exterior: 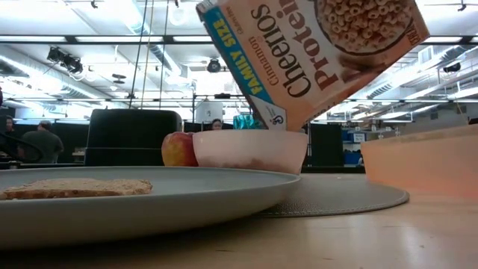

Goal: Arrange a breakfast setting
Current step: Pour the cereal from the cereal box into the light orange bowl

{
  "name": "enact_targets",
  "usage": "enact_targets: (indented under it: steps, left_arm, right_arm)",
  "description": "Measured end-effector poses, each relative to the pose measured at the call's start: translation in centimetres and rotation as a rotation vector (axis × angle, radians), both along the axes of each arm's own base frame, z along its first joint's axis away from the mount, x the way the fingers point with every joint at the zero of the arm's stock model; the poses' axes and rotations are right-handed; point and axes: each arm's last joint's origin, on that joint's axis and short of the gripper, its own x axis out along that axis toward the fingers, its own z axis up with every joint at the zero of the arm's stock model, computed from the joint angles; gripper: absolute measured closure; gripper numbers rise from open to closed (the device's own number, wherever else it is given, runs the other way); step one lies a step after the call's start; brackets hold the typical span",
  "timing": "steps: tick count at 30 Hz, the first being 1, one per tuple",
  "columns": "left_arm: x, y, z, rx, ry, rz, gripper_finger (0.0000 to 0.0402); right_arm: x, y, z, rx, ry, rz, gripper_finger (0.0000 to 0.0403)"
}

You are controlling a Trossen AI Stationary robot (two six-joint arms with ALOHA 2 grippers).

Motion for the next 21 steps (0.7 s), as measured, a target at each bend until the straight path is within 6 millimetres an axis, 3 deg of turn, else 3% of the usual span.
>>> enact_targets:
  steps: [8, 21]
  left_arm:
    - [0.1, -0.1, 0.2, -0.009, -0.021, -0.010, 0.0210]
    - [-1.9, 0.1, 2.4, -0.026, -0.211, -0.062, 0.0210]
  right_arm:
    - [-2.3, -0.4, 0.2, 0.068, -0.059, -0.046, 0.0172]
    - [-8.6, -1.7, -5.7, 0.303, -0.301, -0.201, 0.0173]
